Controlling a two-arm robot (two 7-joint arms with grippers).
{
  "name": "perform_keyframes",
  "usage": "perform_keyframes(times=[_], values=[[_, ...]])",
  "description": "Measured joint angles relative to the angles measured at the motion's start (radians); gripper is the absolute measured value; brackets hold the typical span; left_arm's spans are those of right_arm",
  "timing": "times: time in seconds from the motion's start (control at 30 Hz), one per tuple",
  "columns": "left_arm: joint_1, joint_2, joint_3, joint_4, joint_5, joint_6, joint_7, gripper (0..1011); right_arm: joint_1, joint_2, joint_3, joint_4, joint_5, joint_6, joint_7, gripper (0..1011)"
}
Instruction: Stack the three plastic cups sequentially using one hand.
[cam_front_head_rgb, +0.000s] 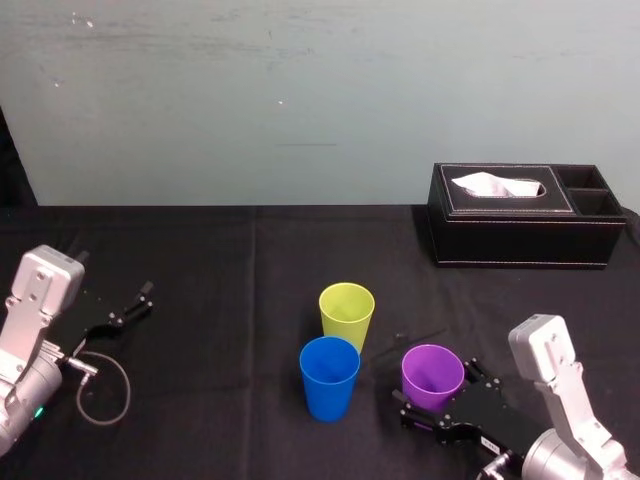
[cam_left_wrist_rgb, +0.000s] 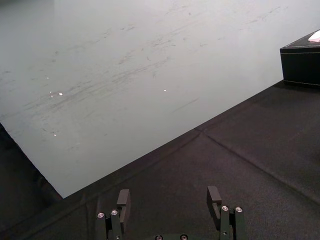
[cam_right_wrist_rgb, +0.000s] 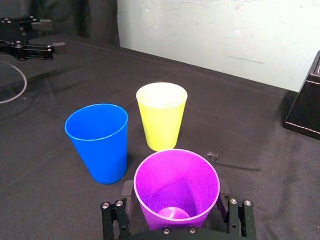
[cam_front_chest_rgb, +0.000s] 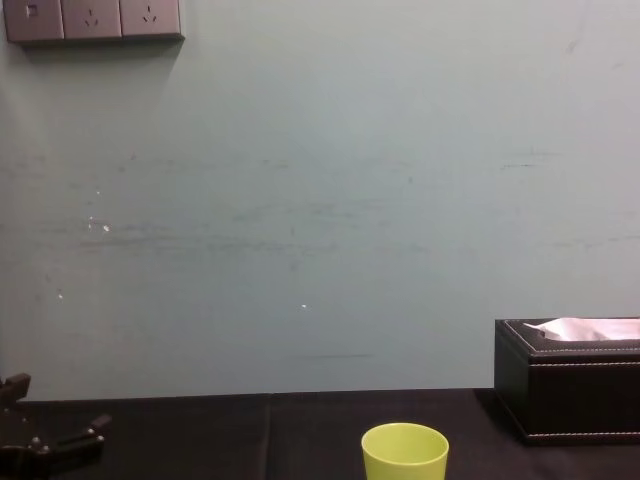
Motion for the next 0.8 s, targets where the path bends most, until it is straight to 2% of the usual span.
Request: perform_keyframes(times=[0.57, 0.8], values=[[0.000, 0.000, 0.000, 0.000, 0.000, 0.000, 0.000, 1000, 0.004, -0.008, -0.001, 0.006, -0.007, -0.001, -0.001, 997], [0.000, 0.000, 0.000, 0.000, 0.000, 0.000, 0.000, 1000, 0.004, -0.008, 0.000, 0.005, -0.007, -0.001, 0.000, 852]])
